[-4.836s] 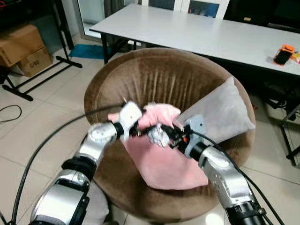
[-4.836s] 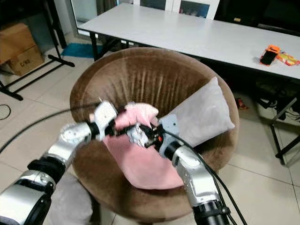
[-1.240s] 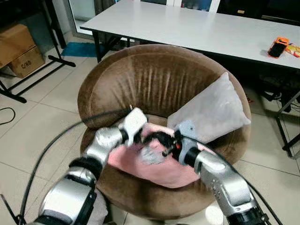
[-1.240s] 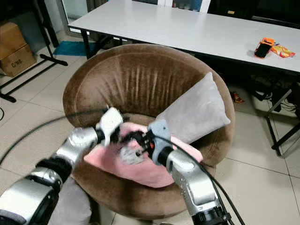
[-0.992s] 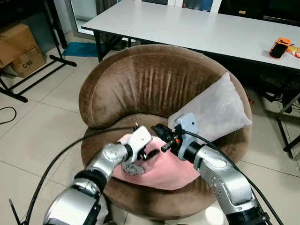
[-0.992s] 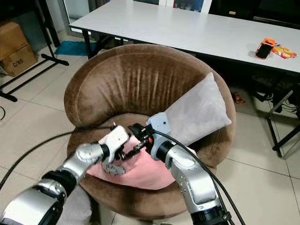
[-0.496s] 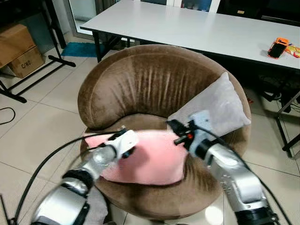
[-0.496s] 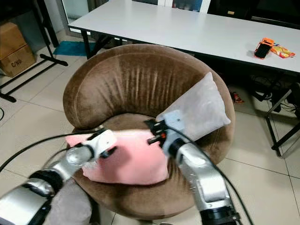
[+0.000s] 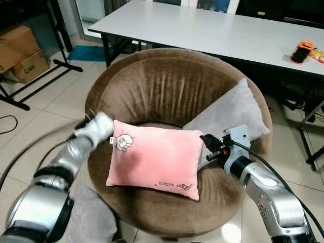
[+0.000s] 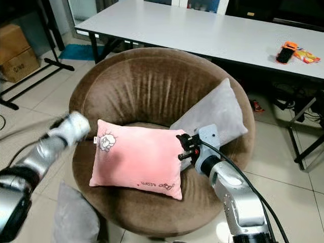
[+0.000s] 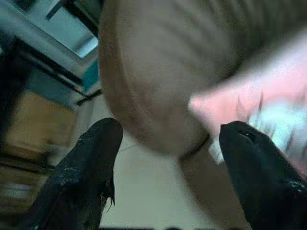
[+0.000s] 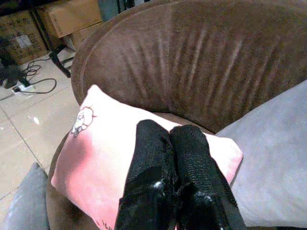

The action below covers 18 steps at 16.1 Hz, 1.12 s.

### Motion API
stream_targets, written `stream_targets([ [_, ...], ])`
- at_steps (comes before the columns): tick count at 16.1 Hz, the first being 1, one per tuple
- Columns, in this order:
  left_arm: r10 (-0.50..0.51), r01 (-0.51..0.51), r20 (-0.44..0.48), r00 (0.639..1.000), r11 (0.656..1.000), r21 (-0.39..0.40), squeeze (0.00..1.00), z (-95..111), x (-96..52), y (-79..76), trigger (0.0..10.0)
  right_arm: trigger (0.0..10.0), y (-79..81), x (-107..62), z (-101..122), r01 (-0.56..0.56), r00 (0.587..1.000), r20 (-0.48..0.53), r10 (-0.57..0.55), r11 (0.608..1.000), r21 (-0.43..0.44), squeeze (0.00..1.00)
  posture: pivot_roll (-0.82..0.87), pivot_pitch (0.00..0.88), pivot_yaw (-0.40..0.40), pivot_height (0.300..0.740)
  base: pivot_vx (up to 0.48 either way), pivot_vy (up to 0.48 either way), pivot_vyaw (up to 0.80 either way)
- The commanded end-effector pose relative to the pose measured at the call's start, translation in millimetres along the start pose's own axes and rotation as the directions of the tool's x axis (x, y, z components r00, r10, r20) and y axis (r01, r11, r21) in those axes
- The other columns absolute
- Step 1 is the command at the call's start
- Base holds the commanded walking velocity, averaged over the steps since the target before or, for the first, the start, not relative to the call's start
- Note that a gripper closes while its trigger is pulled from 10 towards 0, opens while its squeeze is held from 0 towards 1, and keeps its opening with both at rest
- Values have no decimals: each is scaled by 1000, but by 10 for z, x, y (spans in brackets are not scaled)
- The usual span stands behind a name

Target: Move the pillow to the sofa from floor

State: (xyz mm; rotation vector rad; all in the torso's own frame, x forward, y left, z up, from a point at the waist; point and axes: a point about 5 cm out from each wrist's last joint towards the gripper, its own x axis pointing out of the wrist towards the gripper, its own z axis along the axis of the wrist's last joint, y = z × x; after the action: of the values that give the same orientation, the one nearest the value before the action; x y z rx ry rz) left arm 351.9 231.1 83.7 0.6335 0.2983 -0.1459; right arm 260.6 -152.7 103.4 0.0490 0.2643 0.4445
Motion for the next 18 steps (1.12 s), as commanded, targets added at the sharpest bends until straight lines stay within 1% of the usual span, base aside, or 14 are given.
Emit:
stream_targets([
  [1, -20, 26, 48, 999, 991, -128, 0, 69, 14, -25, 10000, 10000, -55, -51, -12, 56, 998, 9, -56, 998, 5, 0, -175, 0, -13, 740, 0, 0, 0],
  [2, -28, 47, 97, 995, 977, -208, 0, 131, 22, -37, 10000, 10000, -81, -65, -44, 104, 995, 1, -104, 995, 13, 0, -164, 0, -8, 740, 0, 0, 0],
  [3, -17, 78, 190, 982, 944, -320, 0, 230, 22, -81, 10000, 10000, -108, -89, -121, 164, 986, -21, -163, 986, 17, 0, -146, 0, -2, 740, 0, 0, 0],
  [4, -47, 138, 246, 968, 920, -367, 0, 272, 9, -204, 10000, 10000, -111, -108, -175, 192, 981, -26, -191, 980, 44, 0, -126, 0, 5, 740, 0, 0, 0],
  [5, -53, 158, 269, 962, 910, -384, 0, 287, -4, -273, 10000, 10000, -122, -120, -202, 215, 976, -30, -214, 976, 41, 0, -123, 0, 5, 740, 0, 0, 0],
  [6, -68, 192, 312, 948, 902, -387, 0, 301, -58, -438, 10000, 10000, -169, -148, -247, 279, 960, -28, -278, 960, 37, 0, -114, 0, 6, 740, 0, 0, 0],
  [7, -74, 207, 347, 935, 908, -364, 0, 281, -161, -594, 10000, 10000, -209, -181, -290, 338, 941, -24, -337, 939, 59, 0, -102, 0, 10, 740, 0, 0, 0],
  [8, -74, 204, 352, 933, 916, -346, 0, 237, -266, -688, 10000, 10000, -213, -203, -316, 357, 934, -24, -357, 933, 39, 0, -95, 0, 10, 740, 0, 0, 0],
  [9, -41, 168, 342, 939, 921, -352, 0, 187, -379, -727, 10000, 10000, -210, -222, -342, 371, 928, -24, -371, 928, 13, 0, -87, 0, 10, 740, 0, 0, 0],
  [10, -22, 150, 340, 940, 922, -356, 0, 160, -437, -734, 10000, 10000, -206, -228, -357, 379, 925, -24, -378, 925, 18, 0, -80, 0, 9, 740, 0, 0, 0],
  [11, 25, 112, 338, 941, 918, -381, 0, 69, -633, -769, 10000, 10000, -199, -250, -391, 410, 912, -18, -410, 911, 40, 0, -56, 0, 5, 740, 0, 0, 0],
  [13, 80, 44, 279, 957, 910, -413, 0, -88, -783, -786, 10000, 10000, -176, -262, -408, 424, 905, -2, -424, 904, 62, 0, -44, 0, 4, 740, 0, 0, 0],
  [14, 107, 8, 255, 961, 911, -413, 0, -117, -835, -780, 10000, 10000, -165, -261, -412, 423, 905, 6, -425, 903, 77, 0, -39, 0, -1, 740, 0, 0, 0],
  [18, 90, 21, 265, 960, 921, -389, 0, -35, -893, -826, 10000, 10000, -135, -213, -431, 419, 907, 19, -421, 905, 74, 0, -35, 0, 3, 740, 0, 0, 0],
])
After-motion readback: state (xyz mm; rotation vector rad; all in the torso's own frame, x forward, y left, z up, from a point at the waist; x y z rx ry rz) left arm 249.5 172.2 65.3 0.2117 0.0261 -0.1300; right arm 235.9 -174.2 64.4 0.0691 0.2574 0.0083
